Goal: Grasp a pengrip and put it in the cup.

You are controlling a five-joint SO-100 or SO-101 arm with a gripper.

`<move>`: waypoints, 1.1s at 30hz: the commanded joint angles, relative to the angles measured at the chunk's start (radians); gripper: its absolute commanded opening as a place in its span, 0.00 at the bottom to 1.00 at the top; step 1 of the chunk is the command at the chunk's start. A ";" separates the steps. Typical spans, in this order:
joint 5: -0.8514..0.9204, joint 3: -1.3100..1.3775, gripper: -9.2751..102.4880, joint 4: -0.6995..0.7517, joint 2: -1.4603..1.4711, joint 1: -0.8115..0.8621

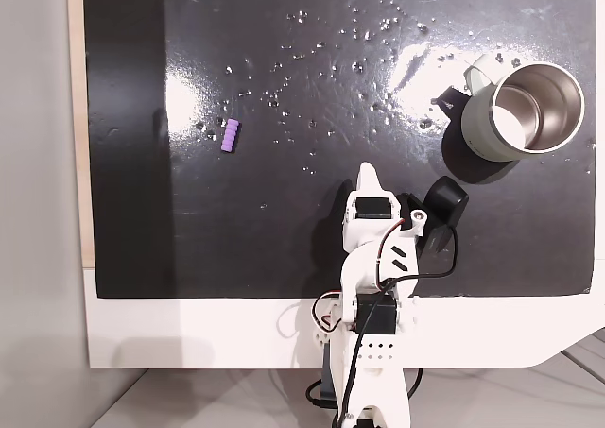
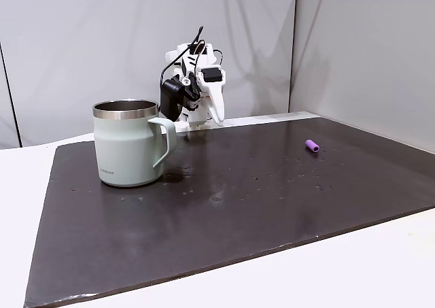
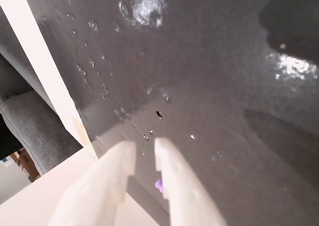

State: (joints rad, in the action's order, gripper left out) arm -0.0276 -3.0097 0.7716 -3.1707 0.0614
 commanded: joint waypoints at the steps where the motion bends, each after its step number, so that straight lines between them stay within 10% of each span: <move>1: 0.031 0.005 0.08 -0.028 -0.008 -0.055; 18: 0.117 0.153 0.08 0.008 0.029 -0.156; 33: 0.169 0.920 0.08 0.055 0.943 -0.288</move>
State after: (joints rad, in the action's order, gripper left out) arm 0.1150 -2.2703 0.7931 -2.3516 -0.1979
